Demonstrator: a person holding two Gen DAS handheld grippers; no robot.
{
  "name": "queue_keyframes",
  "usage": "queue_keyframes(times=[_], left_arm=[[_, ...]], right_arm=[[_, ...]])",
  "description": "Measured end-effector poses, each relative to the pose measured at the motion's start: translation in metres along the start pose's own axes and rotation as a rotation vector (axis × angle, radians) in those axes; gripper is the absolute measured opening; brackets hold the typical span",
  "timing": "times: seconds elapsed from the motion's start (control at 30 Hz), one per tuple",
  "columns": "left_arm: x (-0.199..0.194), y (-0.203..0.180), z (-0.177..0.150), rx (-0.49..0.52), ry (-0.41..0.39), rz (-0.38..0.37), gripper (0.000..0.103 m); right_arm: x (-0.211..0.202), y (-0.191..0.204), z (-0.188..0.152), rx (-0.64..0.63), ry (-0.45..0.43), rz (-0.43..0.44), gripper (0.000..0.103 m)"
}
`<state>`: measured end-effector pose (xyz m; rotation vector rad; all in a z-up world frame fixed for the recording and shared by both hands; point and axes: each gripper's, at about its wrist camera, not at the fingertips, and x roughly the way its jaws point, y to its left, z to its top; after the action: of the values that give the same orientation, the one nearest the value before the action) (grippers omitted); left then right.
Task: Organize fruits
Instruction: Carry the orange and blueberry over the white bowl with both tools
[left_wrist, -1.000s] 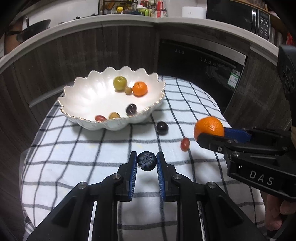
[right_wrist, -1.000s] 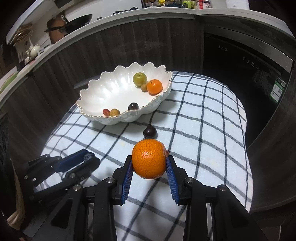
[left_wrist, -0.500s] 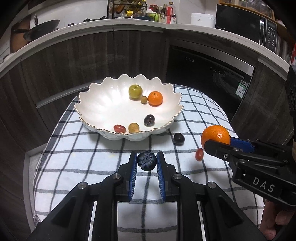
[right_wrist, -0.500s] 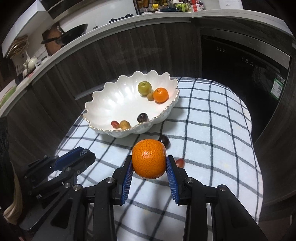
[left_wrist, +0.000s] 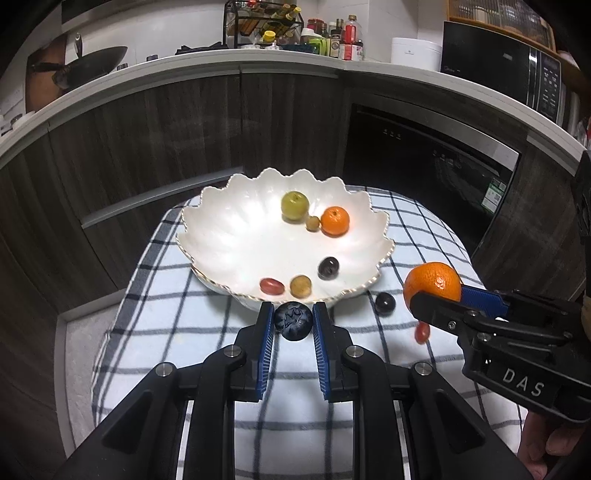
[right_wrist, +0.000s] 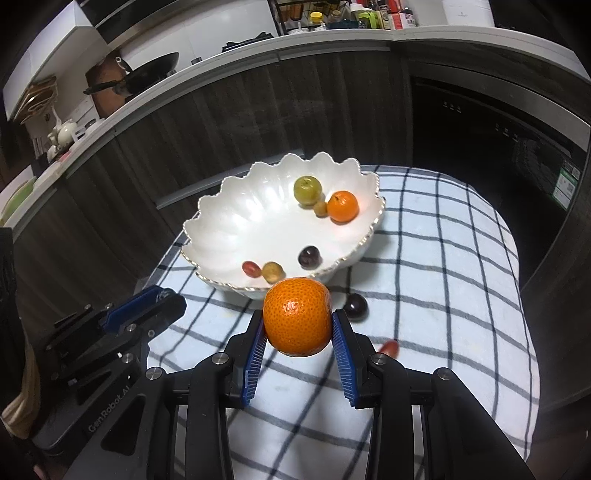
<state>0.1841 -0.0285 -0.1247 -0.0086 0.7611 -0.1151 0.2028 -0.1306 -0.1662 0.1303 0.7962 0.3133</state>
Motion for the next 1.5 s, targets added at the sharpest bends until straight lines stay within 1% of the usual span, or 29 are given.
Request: queue_keyframes(times=[0.43, 0.67, 1.07, 1.33, 1.5], left_arm=[[0.018, 0.032, 0.037, -0.002, -0.031, 0.049, 0.022], [0.035, 0.043, 0.054, -0.015, -0.025, 0.059, 0.022], [0.065, 0.058, 0.077, -0.024, -0.009, 0.061, 0.022], [0.089, 0.065, 0.083, -0.019, 0.018, 0.066, 0.022], [0.103, 0.069, 0.086, -0.008, 0.036, 0.072, 0.022]], right_arm=[[0.02, 0.023, 0.032, -0.02, -0.018, -0.007, 0.037], [0.035, 0.026, 0.048, -0.013, -0.02, -0.01, 0.037], [0.061, 0.025, 0.067, -0.014, -0.017, -0.066, 0.037], [0.081, 0.023, 0.076, -0.014, -0.009, -0.139, 0.037], [0.092, 0.021, 0.081, -0.007, -0.001, -0.164, 0.037]])
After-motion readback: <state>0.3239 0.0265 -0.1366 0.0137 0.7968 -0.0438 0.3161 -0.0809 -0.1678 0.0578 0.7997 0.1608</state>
